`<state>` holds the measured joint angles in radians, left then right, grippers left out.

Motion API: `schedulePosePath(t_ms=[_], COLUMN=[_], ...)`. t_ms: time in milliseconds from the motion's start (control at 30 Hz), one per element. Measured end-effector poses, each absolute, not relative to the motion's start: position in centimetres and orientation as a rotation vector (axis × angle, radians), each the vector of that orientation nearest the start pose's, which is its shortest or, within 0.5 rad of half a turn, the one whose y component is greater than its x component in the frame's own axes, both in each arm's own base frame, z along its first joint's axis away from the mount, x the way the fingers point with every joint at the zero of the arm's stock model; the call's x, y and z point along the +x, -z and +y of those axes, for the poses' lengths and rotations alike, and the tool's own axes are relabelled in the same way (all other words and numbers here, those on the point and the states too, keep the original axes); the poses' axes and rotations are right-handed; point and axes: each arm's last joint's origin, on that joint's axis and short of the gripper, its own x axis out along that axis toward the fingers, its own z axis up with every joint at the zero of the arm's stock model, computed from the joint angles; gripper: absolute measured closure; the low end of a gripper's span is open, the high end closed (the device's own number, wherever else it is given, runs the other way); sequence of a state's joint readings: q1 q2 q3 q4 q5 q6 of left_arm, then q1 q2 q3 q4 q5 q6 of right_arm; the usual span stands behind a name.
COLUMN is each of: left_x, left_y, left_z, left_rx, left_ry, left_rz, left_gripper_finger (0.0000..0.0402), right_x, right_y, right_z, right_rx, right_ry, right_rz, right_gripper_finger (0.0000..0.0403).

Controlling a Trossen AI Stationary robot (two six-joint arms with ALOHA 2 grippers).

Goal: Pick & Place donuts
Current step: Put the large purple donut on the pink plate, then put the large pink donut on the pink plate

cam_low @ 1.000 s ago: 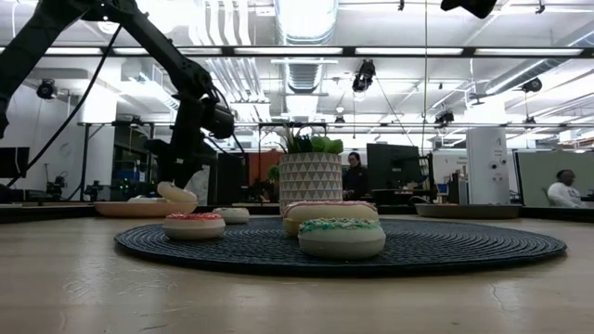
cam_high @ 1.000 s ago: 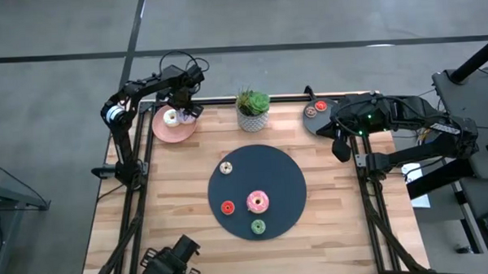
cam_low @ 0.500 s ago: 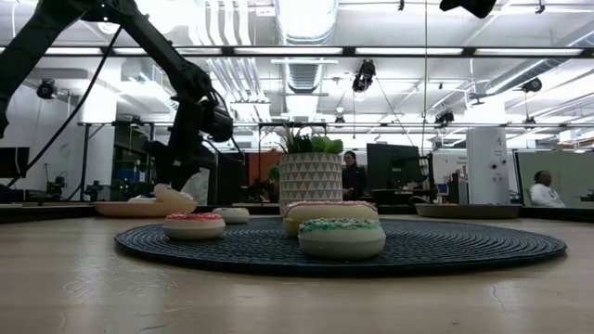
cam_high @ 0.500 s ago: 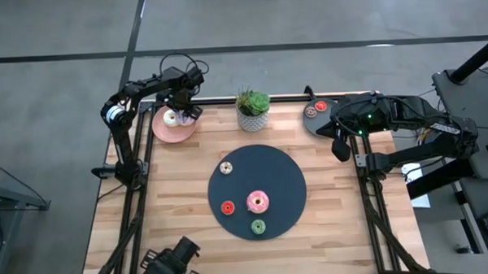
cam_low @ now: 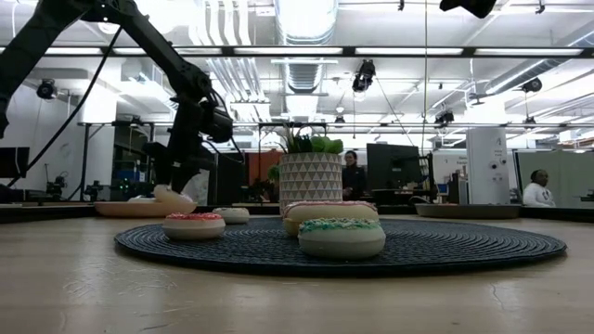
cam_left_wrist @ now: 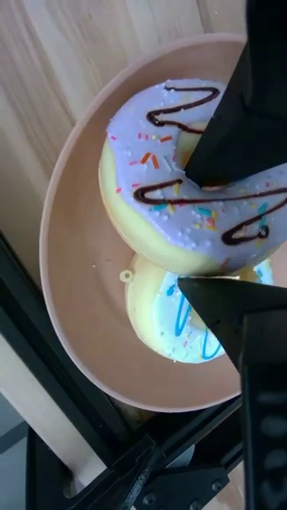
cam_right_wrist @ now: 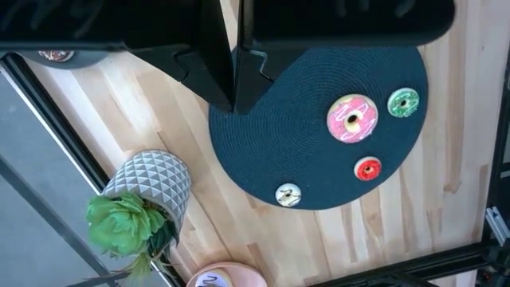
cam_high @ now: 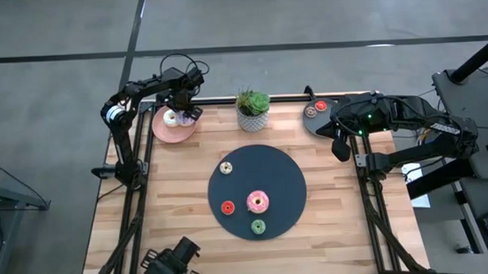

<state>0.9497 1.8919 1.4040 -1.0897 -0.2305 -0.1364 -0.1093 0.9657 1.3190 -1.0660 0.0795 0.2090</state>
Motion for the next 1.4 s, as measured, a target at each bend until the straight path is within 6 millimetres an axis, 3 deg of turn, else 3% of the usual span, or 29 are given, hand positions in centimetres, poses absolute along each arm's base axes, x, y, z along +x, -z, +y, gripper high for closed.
schedulePosePath(t_ms=[300,867,1400], left_x=[19.7,20.1,20.5], left_y=[-19.6,-20.9,-22.3], left_z=[28.6,28.8,27.8], left_rx=[-0.668,-0.681,-0.703], left_ry=[-1.022,-1.001,-0.959], left_rz=[1.502,1.482,1.560], left_gripper_finger=[0.0178,0.0177,0.0177], right_x=[15.1,15.1,15.1], right_y=[-39.9,-39.9,-39.9], right_z=[-1.9,-1.9,-1.9], right_rx=[0.207,0.200,0.181], right_ry=[0.254,0.251,0.245], right_rz=[0.693,0.693,0.696], right_gripper_finger=[0.0394,0.0394,0.0394])
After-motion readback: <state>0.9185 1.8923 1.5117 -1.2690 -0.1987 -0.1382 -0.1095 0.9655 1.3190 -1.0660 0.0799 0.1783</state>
